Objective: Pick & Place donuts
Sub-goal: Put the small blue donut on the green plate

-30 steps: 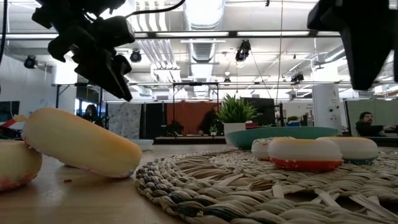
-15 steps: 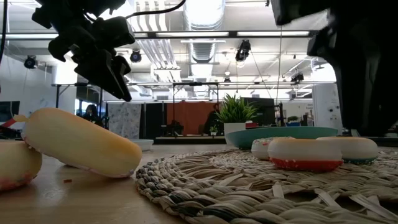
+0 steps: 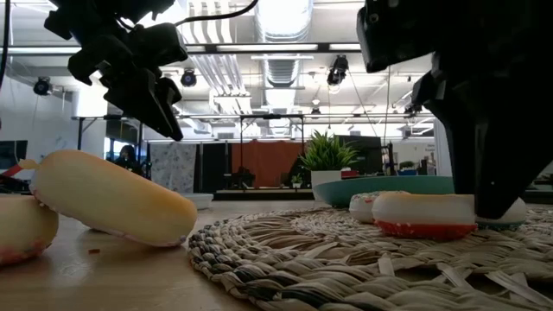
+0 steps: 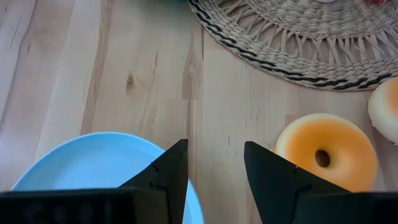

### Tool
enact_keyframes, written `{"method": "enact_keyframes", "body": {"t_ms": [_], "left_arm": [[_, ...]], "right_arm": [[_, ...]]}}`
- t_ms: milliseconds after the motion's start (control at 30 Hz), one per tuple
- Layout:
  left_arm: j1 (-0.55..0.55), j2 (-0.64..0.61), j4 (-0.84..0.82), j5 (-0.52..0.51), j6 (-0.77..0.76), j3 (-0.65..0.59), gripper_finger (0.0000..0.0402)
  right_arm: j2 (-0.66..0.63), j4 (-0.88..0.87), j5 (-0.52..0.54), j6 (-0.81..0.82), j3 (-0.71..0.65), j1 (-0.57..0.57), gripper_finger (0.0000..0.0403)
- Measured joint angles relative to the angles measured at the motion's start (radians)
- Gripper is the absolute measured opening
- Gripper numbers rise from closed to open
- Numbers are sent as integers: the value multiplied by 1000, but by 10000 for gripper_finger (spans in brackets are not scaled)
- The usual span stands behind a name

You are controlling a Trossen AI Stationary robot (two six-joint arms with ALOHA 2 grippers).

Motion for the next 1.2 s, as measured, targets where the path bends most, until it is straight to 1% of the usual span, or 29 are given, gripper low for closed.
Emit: {"method": "enact_keyframes", "body": {"t_ms": [167, 267, 367, 567, 667, 733, 800, 867, 933, 1000, 1067, 1133, 1200], "left_arm": [[0, 0, 1, -1, -13, 0, 130], [0, 0, 2, -8, -13, 0, 130], [0, 0, 5, -8, -13, 0, 130], [0, 0, 22, -8, -15, -13, 130], [0, 0, 24, -8, -15, -13, 130], [0, 0, 23, -8, -15, -13, 130], [0, 0, 30, -8, -15, -13, 130], [0, 0, 54, -8, -15, -13, 130], [0, 0, 104, -8, -15, -13, 130], [0, 0, 180, -8, -11, -13, 130], [-2, 0, 279, -8, -9, -13, 130], [-4, 0, 397, -13, -7, -13, 130], [-9, 6, 529, -20, 13, -13, 130]], "right_arm": [[0, 5, -3, 1, -6, 0, 116], [0, 9, -4, 29, -16, -3, 102], [0, 4, -9, 82, -19, -5, 79], [-27, 2, -16, 192, -19, -7, 19], [-80, 0, 23, 294, -20, -6, 11], [-129, -5, 81, 385, -31, -6, 10], [-196, -6, 161, 512, -59, -8, 10], [-277, -4, 258, 664, -104, -11, 9], [-368, 19, 385, 827, -164, -12, 9], [-457, 89, 529, 959, -240, -11, 9], [-541, 186, 666, 1046, -319, -11, 9], [-608, 304, 787, 1087, -391, -18, 9], [-658, 444, 877, 1081, -456, -31, 9]]}}
